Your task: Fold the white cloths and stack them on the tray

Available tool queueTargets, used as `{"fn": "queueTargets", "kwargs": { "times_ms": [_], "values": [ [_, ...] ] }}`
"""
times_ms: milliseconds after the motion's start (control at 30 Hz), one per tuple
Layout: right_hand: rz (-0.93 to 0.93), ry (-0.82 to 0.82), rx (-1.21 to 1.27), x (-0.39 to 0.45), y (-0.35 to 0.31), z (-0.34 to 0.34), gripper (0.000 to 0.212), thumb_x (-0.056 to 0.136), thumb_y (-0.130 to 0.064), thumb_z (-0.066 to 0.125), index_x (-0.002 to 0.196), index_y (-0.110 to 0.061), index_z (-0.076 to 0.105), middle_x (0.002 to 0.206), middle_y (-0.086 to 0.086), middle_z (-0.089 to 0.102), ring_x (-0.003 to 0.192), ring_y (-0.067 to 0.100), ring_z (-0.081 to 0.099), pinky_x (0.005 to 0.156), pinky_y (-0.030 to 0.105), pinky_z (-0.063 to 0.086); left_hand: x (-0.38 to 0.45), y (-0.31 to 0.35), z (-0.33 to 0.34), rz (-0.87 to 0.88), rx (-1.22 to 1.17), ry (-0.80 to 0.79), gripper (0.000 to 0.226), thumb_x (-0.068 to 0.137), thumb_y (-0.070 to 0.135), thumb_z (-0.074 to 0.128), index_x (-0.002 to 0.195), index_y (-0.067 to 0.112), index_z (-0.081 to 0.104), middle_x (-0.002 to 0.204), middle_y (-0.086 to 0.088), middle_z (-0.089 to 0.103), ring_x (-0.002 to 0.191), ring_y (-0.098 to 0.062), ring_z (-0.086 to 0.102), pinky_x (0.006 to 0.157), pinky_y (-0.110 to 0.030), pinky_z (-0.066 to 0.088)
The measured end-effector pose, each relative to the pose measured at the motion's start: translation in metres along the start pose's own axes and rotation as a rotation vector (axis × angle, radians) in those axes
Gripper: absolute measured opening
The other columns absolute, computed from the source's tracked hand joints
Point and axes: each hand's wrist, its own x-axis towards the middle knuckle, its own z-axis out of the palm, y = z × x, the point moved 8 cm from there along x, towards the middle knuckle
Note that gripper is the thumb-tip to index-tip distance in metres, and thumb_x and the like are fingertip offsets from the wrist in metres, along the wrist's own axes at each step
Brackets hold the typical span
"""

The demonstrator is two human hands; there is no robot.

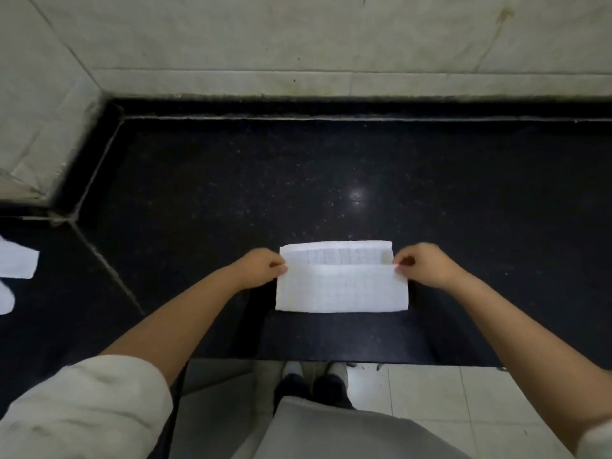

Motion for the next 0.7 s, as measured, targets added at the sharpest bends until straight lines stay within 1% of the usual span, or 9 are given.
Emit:
{"fn": "queueTargets", "kwargs": {
  "times_ms": [33, 67, 133, 267, 400, 467, 567, 633, 700],
  "values": [
    [0.011, 0.1, 0.009, 0.005, -0.001, -0.008, 0.018, 0.085, -0.004, 0.056, 0.096, -0.004, 0.07, 0.099, 0.008, 0.067, 0.088, 0.017, 0.058, 0.072, 0.021, 0.042, 0.005, 0.001, -0.01, 0.009, -0.003, 0.115, 0.025, 0.095, 0.017, 0.048, 0.076, 0.011, 0.063, 0.072, 0.004, 0.052, 0.069, -0.009, 0.049, 0.068, -0.021, 0.04],
    [0.022, 0.177, 0.011, 0.01, -0.002, -0.014, 0.018, 0.086, -0.005, 0.054, 0.096, -0.004, 0.07, 0.101, 0.009, 0.068, 0.092, 0.021, 0.06, 0.075, 0.026, 0.044, 0.009, 0.001, -0.017, 0.009, -0.027, 0.21, 0.02, 0.093, 0.016, 0.051, 0.087, 0.01, 0.068, 0.079, 0.005, 0.057, 0.077, -0.01, 0.053, 0.074, -0.024, 0.042],
    [0.053, 0.276, -0.006, 0.019, -0.005, -0.02, 0.02, 0.087, -0.005, 0.051, 0.095, -0.004, 0.069, 0.103, 0.011, 0.068, 0.096, 0.026, 0.061, 0.078, 0.033, 0.049, 0.013, -0.001, -0.028, -0.023, -0.051, 0.354, 0.018, 0.092, 0.016, 0.053, 0.102, 0.011, 0.067, 0.092, 0.001, 0.062, 0.088, -0.015, 0.057, 0.079, -0.028, 0.045],
    [0.086, 0.325, -0.071, 0.036, -0.008, -0.011, 0.024, 0.088, -0.003, 0.046, 0.098, -0.005, 0.068, 0.108, 0.014, 0.064, 0.097, 0.03, 0.059, 0.077, 0.034, 0.048, 0.021, -0.003, -0.033, -0.061, 0.032, 0.467, 0.016, 0.091, 0.018, 0.052, 0.098, 0.01, 0.065, 0.094, -0.007, 0.065, 0.084, -0.018, 0.057, 0.076, -0.031, 0.047],
    [0.119, 0.323, -0.115, 0.043, 0.005, 0.002, 0.025, 0.091, -0.005, 0.045, 0.104, -0.004, 0.066, 0.112, 0.014, 0.059, 0.099, 0.03, 0.058, 0.074, 0.031, 0.045, 0.03, -0.009, -0.026, -0.027, 0.091, 0.451, 0.019, 0.091, 0.02, 0.053, 0.102, 0.01, 0.065, 0.101, -0.006, 0.06, 0.09, -0.018, 0.056, 0.08, -0.03, 0.045],
    [0.122, 0.331, -0.129, 0.042, 0.009, 0.004, 0.027, 0.092, -0.007, 0.044, 0.113, -0.005, 0.062, 0.114, 0.014, 0.056, 0.1, 0.029, 0.056, 0.071, 0.029, 0.041, 0.033, -0.009, -0.019, 0.008, 0.134, 0.416, 0.028, 0.093, 0.022, 0.051, 0.117, 0.012, 0.061, 0.113, -0.007, 0.059, 0.101, -0.02, 0.056, 0.087, -0.031, 0.047],
    [0.036, 0.269, -0.222, 0.043, 0.005, 0.013, 0.035, 0.094, -0.008, 0.042, 0.128, -0.007, 0.051, 0.124, 0.013, 0.05, 0.113, 0.028, 0.049, 0.085, 0.032, 0.044, 0.037, -0.01, -0.012, 0.033, 0.256, 0.37, 0.044, 0.095, 0.025, 0.047, 0.138, 0.016, 0.041, 0.13, -0.004, 0.049, 0.117, -0.019, 0.048, 0.095, -0.031, 0.045],
    [-0.015, 0.199, -0.334, 0.045, 0.0, 0.019, 0.039, 0.094, -0.01, 0.041, 0.133, -0.008, 0.045, 0.128, 0.011, 0.047, 0.117, 0.027, 0.044, 0.091, 0.033, 0.044, 0.039, -0.007, -0.011, 0.051, 0.293, 0.357, 0.04, 0.095, 0.024, 0.046, 0.134, 0.015, 0.047, 0.129, -0.003, 0.048, 0.117, -0.018, 0.046, 0.093, -0.03, 0.045],
    [-0.015, 0.16, -0.379, 0.047, -0.003, 0.019, 0.036, 0.093, -0.007, 0.041, 0.128, -0.006, 0.049, 0.124, 0.012, 0.047, 0.113, 0.026, 0.046, 0.089, 0.034, 0.045, 0.041, -0.002, -0.012, 0.075, 0.307, 0.36, 0.031, 0.095, 0.021, 0.047, 0.122, 0.011, 0.056, 0.122, -0.004, 0.051, 0.113, -0.018, 0.047, 0.089, -0.028, 0.045]
  ]
}}
